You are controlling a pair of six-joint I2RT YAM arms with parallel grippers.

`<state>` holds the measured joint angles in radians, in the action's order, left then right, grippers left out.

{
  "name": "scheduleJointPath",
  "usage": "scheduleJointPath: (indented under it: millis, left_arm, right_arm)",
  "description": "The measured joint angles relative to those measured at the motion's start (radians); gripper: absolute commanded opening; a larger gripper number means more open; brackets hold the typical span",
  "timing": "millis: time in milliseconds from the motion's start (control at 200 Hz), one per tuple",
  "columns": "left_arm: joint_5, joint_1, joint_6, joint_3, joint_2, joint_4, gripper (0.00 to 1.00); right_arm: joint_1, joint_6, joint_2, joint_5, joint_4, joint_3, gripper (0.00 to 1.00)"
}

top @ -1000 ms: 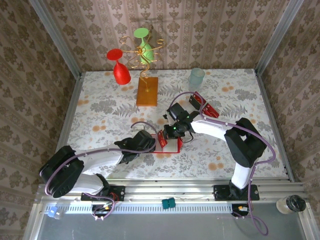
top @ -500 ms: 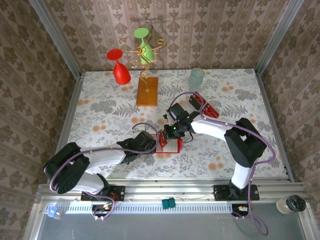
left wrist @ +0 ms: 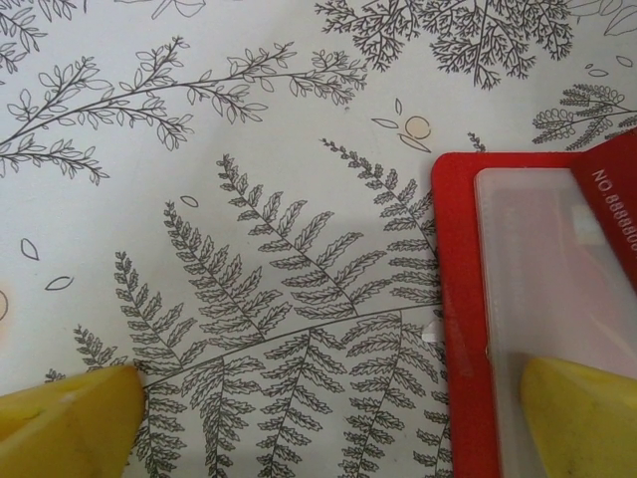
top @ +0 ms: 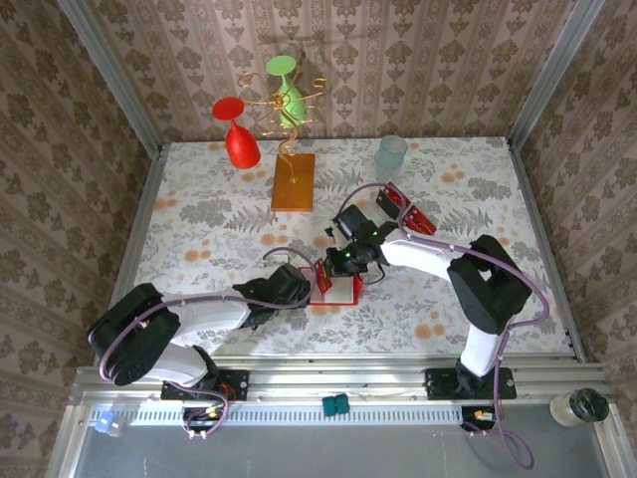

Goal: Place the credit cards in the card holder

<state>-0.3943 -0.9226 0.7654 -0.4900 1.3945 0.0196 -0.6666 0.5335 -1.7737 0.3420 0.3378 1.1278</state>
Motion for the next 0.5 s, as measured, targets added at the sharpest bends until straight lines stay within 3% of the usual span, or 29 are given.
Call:
scheduleJointPath:
  millis: [200,500]
  left_arm:
    - [-0.019,-0.013,0.014,0.007,0.0,-0.01,0.98]
    - [-0.033,-0.021,0.028,0.013,0.0,-0.018,0.98]
  right_arm:
    - [0.034,0.061,0.108,0.01,-0.076,-0.08,0.0]
    - [0.035,0.243,0.165,-0.017,-0.381,-0.332,0.0]
